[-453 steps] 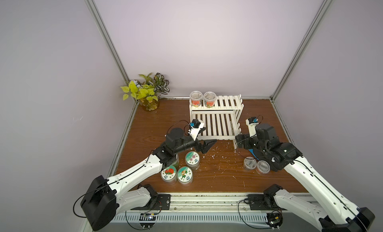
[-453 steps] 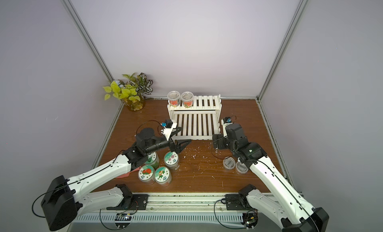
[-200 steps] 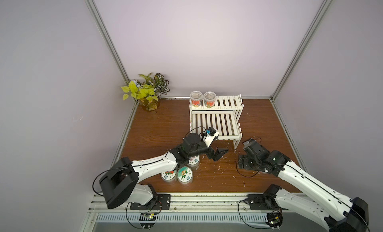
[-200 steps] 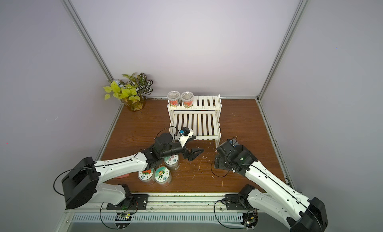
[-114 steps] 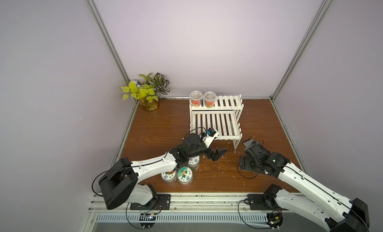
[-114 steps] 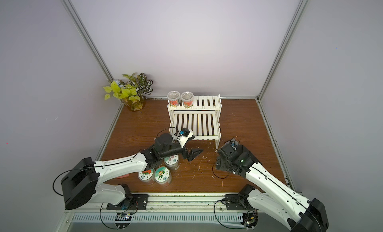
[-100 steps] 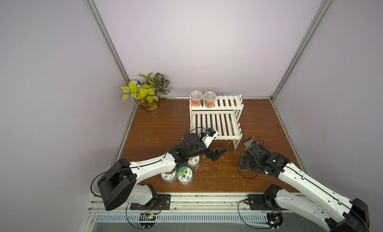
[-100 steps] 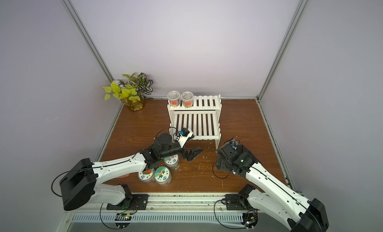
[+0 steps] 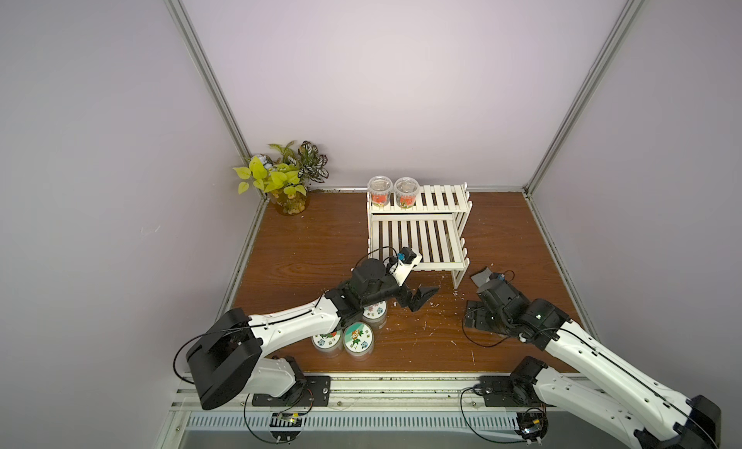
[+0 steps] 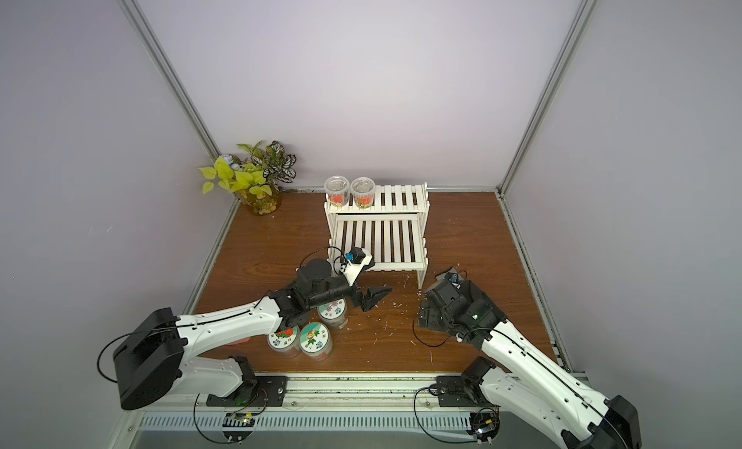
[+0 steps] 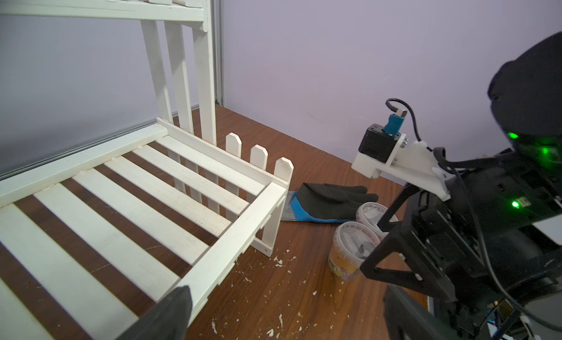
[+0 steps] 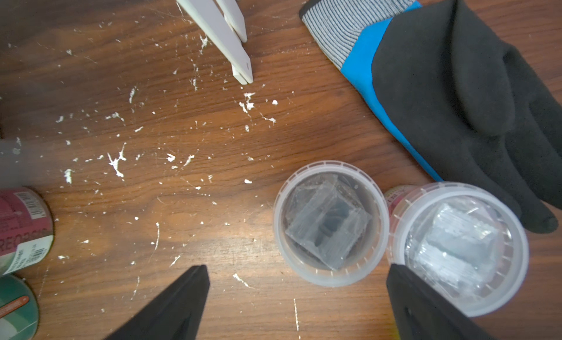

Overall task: Place the seed container on the shelf
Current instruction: Pick up the seed jar at the center of the board.

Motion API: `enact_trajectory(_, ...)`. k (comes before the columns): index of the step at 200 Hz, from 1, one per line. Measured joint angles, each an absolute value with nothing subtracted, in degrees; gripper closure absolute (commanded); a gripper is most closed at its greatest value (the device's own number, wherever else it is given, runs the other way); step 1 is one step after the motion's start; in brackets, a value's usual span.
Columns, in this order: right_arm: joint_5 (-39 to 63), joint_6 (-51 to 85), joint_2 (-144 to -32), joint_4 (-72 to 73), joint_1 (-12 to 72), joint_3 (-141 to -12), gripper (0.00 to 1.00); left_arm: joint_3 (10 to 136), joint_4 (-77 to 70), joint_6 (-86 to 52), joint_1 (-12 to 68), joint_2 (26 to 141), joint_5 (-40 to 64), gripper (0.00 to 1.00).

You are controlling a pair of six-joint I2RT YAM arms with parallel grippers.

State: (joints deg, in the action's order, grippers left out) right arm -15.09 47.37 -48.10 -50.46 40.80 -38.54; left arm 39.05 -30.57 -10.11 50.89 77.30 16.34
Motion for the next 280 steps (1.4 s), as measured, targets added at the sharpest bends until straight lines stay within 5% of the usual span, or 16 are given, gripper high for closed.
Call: enact_trajectory(280,-18.8,49.7,-50.7,-49.3,40.8,-38.5,0.01,41.3,-33.1,-11.2,50.9,83.3,20.9,0.0)
